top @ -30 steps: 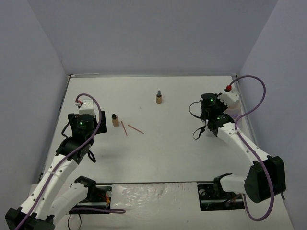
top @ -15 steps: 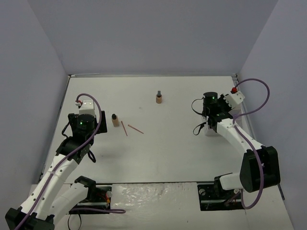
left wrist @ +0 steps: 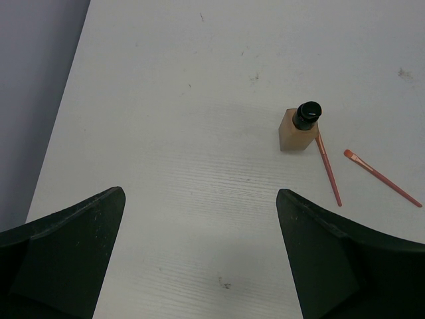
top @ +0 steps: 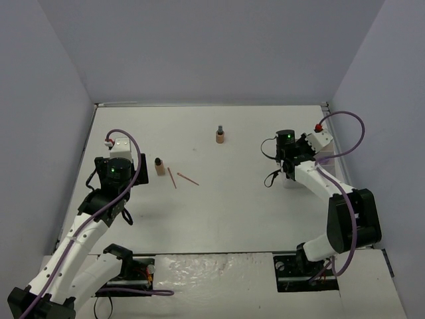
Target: Organize the makeup
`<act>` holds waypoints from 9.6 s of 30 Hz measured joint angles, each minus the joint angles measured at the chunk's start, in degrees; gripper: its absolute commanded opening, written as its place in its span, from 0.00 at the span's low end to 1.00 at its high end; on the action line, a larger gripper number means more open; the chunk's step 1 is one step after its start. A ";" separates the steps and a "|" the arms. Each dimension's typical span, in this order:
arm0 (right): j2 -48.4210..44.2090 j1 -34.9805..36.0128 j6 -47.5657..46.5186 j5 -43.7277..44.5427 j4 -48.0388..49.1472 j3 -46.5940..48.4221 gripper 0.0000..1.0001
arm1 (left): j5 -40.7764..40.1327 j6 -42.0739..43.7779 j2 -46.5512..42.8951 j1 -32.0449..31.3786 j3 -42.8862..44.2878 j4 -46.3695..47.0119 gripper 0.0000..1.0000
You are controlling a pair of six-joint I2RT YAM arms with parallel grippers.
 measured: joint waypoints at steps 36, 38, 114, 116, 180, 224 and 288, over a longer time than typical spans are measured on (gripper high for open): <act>11.26 28.75 -41.12 -59.02 -4.96 20.34 0.62 | 0.30 -0.04 0.02 0.00 0.00 -0.70 0.97; 14.63 31.12 -42.77 -61.41 -5.26 22.35 0.60 | 0.29 -0.06 -0.02 -0.02 0.00 -1.41 0.97; -15.70 1.63 -25.40 -15.36 2.65 -0.17 0.00 | 7.43 0.07 -6.90 -0.02 -0.42 -7.19 0.97; -14.71 0.41 -23.30 -12.38 3.93 -0.46 0.00 | 7.43 0.07 -6.73 -0.02 -0.42 -7.21 0.97; -38.19 -0.26 -22.31 -47.72 -15.38 -1.07 1.00 | 7.38 -33.54 41.78 -12.50 18.17 -13.54 0.49; -37.99 0.17 -25.31 -54.48 -17.73 -4.72 1.00 | 5.41 -34.63 55.62 -12.72 17.27 4.29 0.00; -11.69 12.13 -15.79 -89.83 -9.30 10.14 0.06 | 28.74 -5.24 27.21 -30.16 10.51 31.01 0.00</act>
